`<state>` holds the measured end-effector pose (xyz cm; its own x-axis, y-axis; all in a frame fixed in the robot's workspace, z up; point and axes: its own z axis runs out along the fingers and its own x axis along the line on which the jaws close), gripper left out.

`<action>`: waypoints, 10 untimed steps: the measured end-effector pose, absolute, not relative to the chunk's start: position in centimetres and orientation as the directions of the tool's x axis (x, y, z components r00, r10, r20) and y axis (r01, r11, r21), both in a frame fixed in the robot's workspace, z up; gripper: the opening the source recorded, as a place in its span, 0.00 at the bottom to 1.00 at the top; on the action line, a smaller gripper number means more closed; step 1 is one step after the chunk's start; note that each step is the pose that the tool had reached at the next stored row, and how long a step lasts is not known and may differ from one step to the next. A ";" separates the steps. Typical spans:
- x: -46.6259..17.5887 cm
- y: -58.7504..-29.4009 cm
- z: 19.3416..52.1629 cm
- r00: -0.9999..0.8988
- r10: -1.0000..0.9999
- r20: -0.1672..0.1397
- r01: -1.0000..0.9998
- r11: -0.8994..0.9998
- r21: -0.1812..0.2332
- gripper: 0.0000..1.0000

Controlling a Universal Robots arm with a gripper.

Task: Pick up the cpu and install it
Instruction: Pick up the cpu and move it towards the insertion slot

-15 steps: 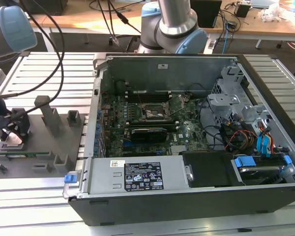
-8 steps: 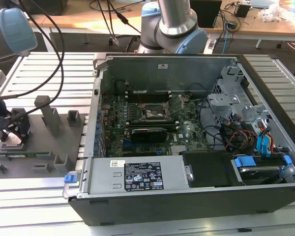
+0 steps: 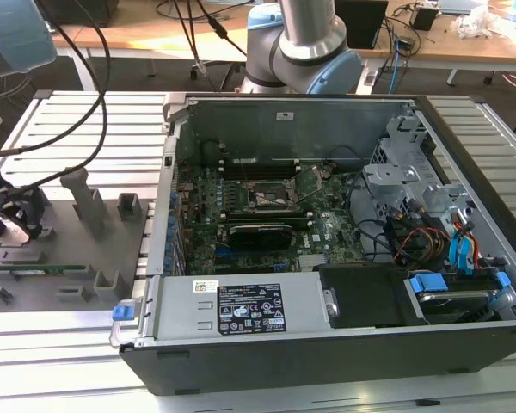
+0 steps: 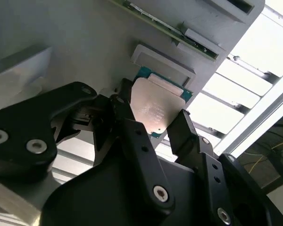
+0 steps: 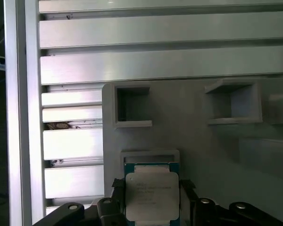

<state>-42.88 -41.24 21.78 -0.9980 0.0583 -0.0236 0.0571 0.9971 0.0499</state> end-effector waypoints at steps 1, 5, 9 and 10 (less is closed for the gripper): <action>-42.9 -41.2 21.9 -0.998 0.058 -0.024 0.057 0.997 0.050 0.55; -42.9 -41.2 22.3 -0.998 0.058 -0.024 0.057 0.997 0.050 0.55; -42.9 -41.2 22.8 -0.998 0.058 -0.025 0.057 0.997 0.050 0.55; -42.9 -41.2 23.1 -0.998 0.058 -0.025 0.057 0.997 0.050 0.55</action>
<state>-42.89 -41.23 23.11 -0.9980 0.0583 -0.0248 0.0570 0.9971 0.0499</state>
